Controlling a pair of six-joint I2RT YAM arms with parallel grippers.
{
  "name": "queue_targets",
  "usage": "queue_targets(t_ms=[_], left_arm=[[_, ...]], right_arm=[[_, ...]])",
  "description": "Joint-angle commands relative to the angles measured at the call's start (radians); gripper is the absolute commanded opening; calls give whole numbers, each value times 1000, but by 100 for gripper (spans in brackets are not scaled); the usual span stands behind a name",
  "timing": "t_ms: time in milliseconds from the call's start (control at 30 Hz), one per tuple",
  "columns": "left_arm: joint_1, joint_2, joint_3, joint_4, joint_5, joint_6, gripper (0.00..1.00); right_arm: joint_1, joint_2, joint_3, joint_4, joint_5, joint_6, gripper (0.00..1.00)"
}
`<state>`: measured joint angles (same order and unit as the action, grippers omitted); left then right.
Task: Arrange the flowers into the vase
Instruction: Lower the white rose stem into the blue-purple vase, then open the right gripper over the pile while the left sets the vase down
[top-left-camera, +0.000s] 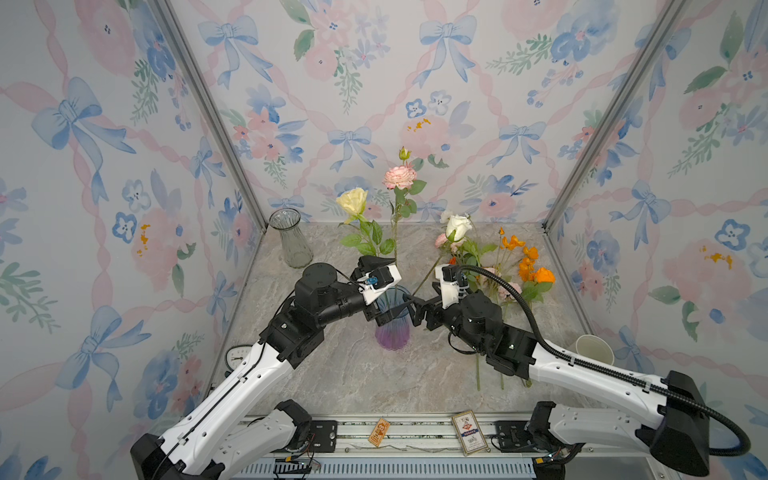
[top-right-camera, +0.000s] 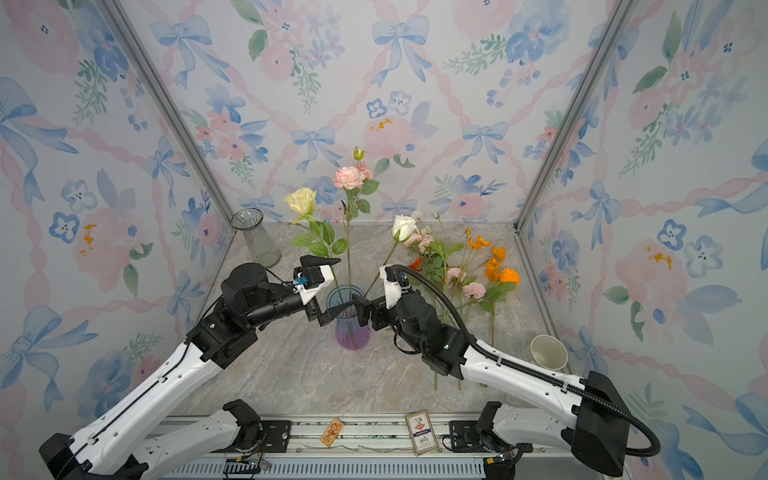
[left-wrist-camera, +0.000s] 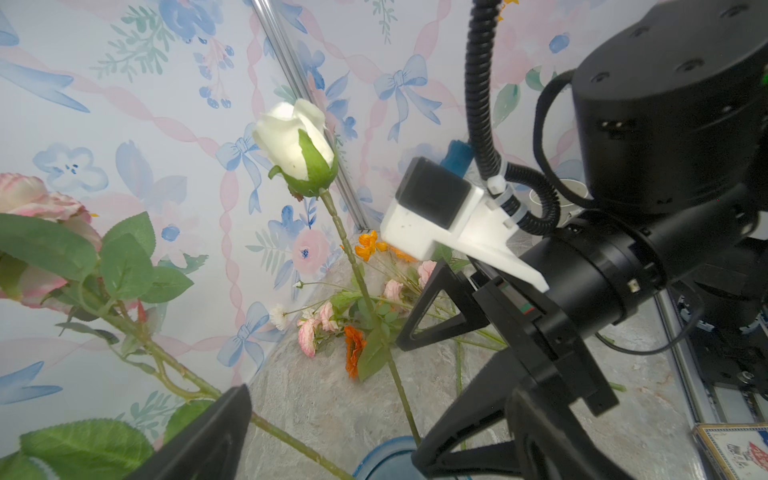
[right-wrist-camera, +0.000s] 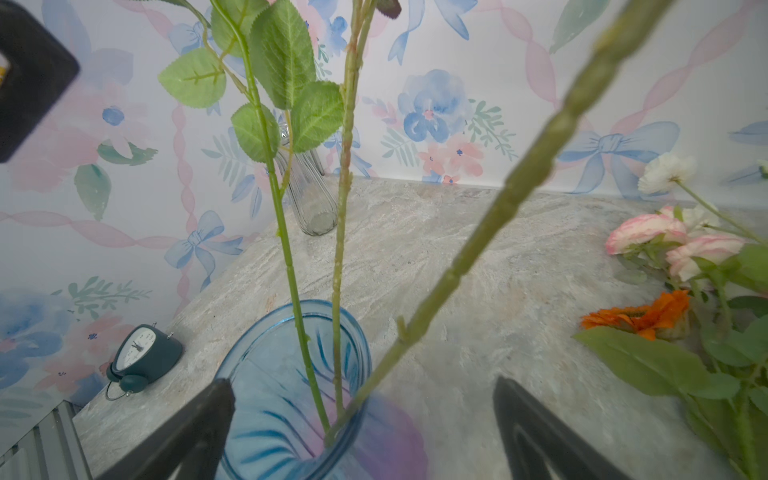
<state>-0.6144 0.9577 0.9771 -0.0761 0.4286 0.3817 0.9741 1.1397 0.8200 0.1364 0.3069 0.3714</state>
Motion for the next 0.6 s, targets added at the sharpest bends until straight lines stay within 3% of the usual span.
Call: queue_targets(t_ms=[0, 133, 300, 400, 567], left_arm=[[5, 7, -2, -1, 23, -9, 98], [-14, 31, 2, -1, -20, -19, 98], [-153, 101, -3, 1, -307, -11, 98], [-264, 133, -21, 12, -461, 22, 98], [-376, 172, -36, 12, -526, 61, 98]], right_arm=[[-16, -57, 13, -178, -8, 24, 99], [-47, -122, 12, -356, -1, 54, 100], [-174, -235, -42, -528, 5, 102, 96], [-303, -306, -91, -566, -27, 130, 85], [-577, -290, -103, -600, -215, 119, 66]])
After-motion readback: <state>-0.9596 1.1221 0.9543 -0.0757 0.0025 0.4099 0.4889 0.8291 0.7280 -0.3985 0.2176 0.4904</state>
